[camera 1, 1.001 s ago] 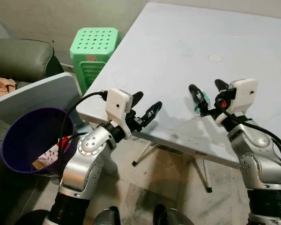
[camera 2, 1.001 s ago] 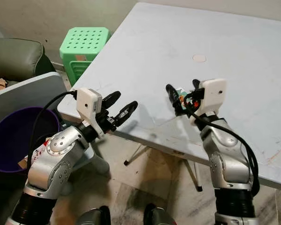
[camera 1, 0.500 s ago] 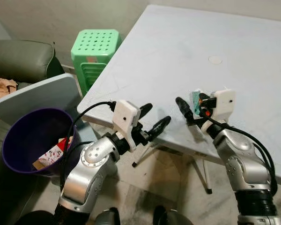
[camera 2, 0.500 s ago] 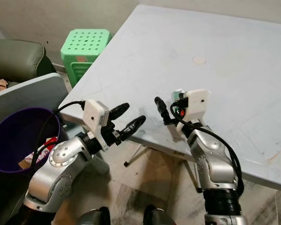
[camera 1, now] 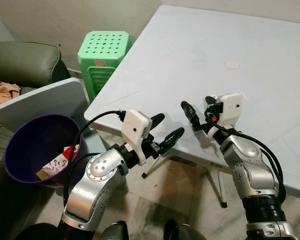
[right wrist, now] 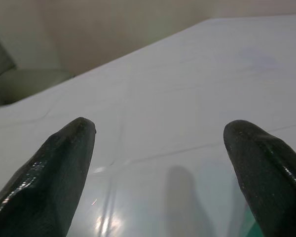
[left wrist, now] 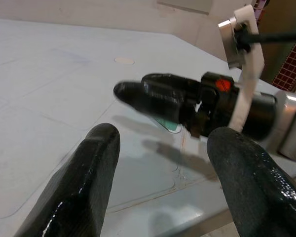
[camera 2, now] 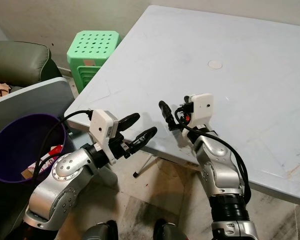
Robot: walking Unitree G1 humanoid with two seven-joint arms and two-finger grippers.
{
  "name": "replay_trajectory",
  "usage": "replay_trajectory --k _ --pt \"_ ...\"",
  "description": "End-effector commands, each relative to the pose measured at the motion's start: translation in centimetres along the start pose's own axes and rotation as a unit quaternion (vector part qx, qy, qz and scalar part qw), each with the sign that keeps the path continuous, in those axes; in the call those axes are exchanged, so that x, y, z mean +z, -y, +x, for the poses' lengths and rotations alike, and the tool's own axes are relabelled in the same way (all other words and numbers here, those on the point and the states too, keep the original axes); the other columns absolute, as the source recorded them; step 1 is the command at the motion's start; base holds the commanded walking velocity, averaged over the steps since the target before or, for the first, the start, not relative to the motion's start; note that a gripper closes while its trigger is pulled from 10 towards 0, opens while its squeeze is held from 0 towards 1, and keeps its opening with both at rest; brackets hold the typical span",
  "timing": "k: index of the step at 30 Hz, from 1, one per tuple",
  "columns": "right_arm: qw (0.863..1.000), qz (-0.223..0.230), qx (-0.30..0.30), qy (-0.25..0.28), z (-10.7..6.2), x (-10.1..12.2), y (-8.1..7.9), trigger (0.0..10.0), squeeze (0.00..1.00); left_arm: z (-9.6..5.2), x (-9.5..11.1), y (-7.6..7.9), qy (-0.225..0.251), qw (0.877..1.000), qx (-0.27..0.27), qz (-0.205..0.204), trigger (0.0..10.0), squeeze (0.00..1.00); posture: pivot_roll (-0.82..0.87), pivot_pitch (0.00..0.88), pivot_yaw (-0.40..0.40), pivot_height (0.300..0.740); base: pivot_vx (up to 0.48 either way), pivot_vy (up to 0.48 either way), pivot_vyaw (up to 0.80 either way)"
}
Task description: Picking trash to rubbish bin
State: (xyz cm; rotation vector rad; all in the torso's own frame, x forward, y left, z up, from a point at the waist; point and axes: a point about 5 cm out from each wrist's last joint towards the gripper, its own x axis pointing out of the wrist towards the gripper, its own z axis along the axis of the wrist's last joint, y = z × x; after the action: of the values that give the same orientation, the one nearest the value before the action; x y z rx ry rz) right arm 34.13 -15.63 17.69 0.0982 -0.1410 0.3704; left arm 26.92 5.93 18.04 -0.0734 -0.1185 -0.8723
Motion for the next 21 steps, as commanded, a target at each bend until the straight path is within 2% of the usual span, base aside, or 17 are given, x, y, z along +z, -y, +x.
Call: replay_trajectory --k 1,11,17,18,19,21 --pt "1.0 0.007 -0.024 0.005 0.0 0.0 0.7 10.0 0.0 -0.2 0.3 0.0 0.004 1.0 0.004 0.007 10.0 0.0 0.11 0.173 -0.002 0.74 0.0 0.0 0.0" --pt "0.997 -0.016 -0.065 -0.033 0.6 -1.3 1.2 10.0 0.0 0.2 0.4 0.3 0.004 1.0 -0.005 0.006 10.0 0.0 0.11 0.169 0.004 0.74 0.0 0.0 0.0" --pt "0.997 -0.018 -0.064 -0.034 0.7 -1.4 1.2 10.0 0.0 0.2 0.4 0.3 0.005 1.0 -0.006 0.005 10.0 0.0 0.11 0.167 0.004 0.74 0.0 0.0 0.0" --pt "0.997 -0.017 -0.071 -0.026 0.7 -1.3 1.4 8.5 0.0 0.2 0.4 0.3 0.005 1.0 -0.005 0.005 10.0 0.0 0.11 0.166 0.003 0.74 0.0 0.0 0.0" --pt "0.997 -0.015 -0.075 -0.018 0.6 -1.2 1.5 9.6 0.0 0.2 0.4 0.3 0.005 1.0 -0.005 0.006 10.0 0.0 0.12 0.165 0.003 0.74 0.0 0.0 0.0" --pt "0.997 -0.009 -0.072 -0.014 0.7 -1.1 1.6 10.0 0.0 0.2 0.4 0.3 0.005 1.0 -0.004 0.006 10.0 0.0 0.12 0.165 0.003 0.74 0.0 0.0 0.0"
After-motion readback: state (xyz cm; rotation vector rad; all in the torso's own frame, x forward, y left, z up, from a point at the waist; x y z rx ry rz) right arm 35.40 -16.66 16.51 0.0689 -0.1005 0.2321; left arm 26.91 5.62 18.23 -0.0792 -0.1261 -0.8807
